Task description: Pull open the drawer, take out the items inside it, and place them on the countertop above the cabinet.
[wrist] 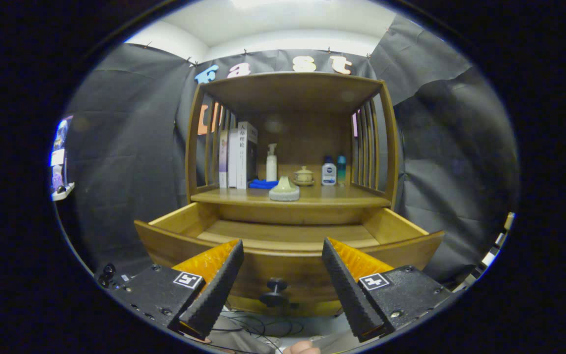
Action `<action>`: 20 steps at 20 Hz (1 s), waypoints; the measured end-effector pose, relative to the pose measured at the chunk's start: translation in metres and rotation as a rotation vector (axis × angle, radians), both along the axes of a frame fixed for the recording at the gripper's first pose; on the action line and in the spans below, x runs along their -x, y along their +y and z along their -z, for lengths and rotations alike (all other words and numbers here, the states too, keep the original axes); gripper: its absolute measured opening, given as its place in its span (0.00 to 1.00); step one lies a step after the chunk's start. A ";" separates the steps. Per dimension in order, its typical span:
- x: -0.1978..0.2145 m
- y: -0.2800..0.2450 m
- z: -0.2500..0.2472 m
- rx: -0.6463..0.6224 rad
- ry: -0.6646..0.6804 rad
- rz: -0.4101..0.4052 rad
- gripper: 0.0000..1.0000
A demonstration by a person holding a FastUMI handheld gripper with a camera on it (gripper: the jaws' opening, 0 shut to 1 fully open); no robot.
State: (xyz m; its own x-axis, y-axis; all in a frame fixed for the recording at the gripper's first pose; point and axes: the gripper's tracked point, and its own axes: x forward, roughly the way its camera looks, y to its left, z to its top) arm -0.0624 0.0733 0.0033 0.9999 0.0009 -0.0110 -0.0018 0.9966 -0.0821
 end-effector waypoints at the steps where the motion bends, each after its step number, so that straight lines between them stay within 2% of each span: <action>1: -0.001 0.001 0.004 -0.010 -0.003 -0.002 1.00; 10: -0.027 -0.009 0.030 -0.019 0.045 0.046 1.00; 14: -0.029 -0.013 0.037 0.080 0.033 0.112 1.00; 20: -0.030 -0.011 0.037 0.071 0.022 0.109 1.00</action>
State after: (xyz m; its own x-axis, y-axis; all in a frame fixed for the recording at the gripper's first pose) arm -0.0326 0.0625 -0.0336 0.9936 -0.1096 -0.0290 0.1039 0.9826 -0.1541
